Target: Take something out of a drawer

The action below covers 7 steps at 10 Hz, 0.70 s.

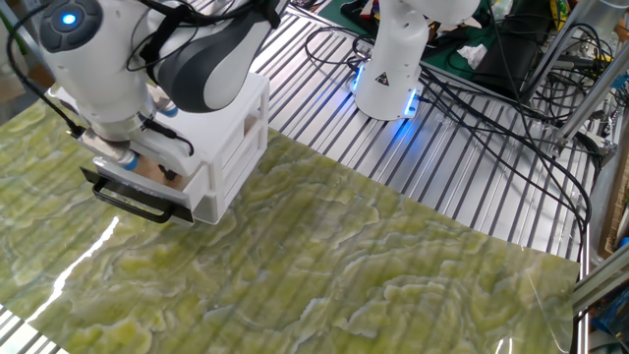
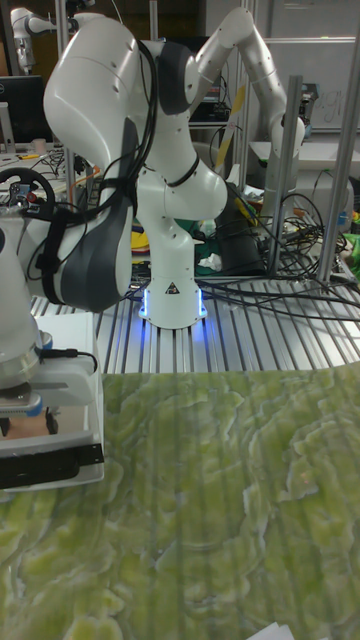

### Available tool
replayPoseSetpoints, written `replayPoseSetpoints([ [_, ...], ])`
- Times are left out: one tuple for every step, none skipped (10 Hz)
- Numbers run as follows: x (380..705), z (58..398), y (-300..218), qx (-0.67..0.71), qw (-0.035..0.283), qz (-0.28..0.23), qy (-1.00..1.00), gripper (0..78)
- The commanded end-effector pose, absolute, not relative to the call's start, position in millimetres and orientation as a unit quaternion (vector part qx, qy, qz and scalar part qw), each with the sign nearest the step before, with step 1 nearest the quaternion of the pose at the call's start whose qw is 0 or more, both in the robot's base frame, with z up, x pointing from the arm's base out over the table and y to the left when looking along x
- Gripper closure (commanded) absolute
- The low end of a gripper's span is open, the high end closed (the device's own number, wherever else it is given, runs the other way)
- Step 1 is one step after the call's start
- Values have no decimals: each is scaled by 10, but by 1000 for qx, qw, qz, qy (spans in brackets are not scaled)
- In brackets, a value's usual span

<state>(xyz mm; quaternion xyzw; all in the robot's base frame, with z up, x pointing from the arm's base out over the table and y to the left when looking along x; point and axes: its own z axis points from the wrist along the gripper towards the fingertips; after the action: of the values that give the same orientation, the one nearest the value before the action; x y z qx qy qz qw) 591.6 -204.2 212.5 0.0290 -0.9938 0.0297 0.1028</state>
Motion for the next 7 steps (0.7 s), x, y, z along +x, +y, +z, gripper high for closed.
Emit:
replayPoseSetpoints([
  [5938, 2166, -2033, 23, 96, 31, -995, 750],
  [5951, 2187, -2019, 19, 89, 31, -995, 750],
  [5958, 2199, -2016, 19, 89, 31, -995, 750],
  [5987, 2274, -2008, 18, 90, 31, -995, 750],
  [6000, 2332, -2000, 15, 90, 31, -995, 750],
  [6004, 2355, -1996, 13, 90, 31, -995, 750],
  [6012, 2372, -1990, 12, 87, 31, -996, 750],
])
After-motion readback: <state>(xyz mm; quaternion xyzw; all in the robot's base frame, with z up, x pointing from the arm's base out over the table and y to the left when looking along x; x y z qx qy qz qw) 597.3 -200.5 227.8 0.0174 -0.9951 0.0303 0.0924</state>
